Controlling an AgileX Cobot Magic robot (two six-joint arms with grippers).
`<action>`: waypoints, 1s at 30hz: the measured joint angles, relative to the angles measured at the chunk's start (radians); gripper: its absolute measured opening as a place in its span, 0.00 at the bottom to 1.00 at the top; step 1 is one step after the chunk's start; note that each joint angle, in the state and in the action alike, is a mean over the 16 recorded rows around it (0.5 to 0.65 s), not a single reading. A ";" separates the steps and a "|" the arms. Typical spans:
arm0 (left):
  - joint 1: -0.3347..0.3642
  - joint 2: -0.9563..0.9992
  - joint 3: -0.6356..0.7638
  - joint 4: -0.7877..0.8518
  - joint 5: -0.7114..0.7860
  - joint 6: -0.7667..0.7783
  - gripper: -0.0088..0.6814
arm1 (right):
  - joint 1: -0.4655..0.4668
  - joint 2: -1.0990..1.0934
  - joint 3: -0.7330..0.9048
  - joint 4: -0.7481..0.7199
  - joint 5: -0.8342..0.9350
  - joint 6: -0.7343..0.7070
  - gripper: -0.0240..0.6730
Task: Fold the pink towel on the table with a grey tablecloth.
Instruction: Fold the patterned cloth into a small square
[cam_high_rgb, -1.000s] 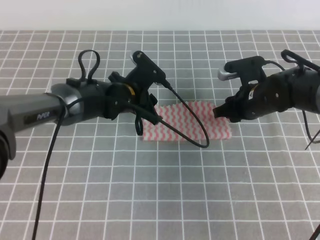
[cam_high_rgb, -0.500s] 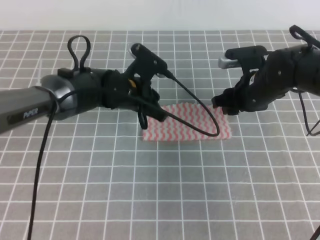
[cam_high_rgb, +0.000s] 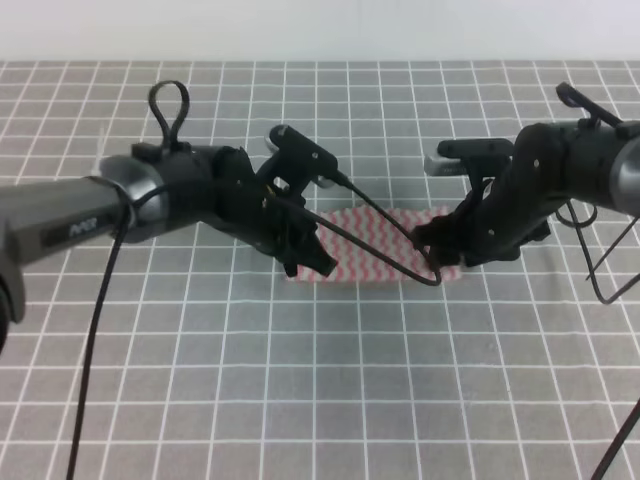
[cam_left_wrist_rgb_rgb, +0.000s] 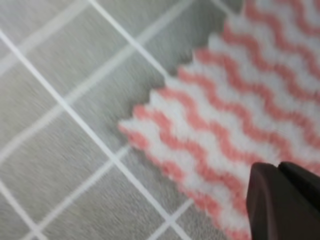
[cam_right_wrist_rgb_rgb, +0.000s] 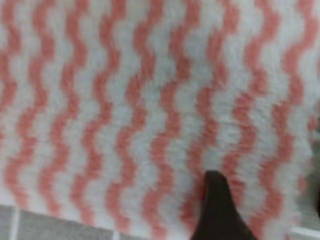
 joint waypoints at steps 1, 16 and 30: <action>0.000 0.005 0.000 -0.002 0.002 0.000 0.01 | 0.000 0.004 0.000 0.007 -0.001 -0.003 0.58; -0.002 0.064 0.000 -0.003 0.037 0.001 0.01 | 0.000 0.021 -0.002 0.047 -0.014 -0.042 0.28; -0.001 0.071 -0.006 0.010 0.059 0.001 0.01 | 0.001 -0.013 -0.058 0.167 0.019 -0.213 0.02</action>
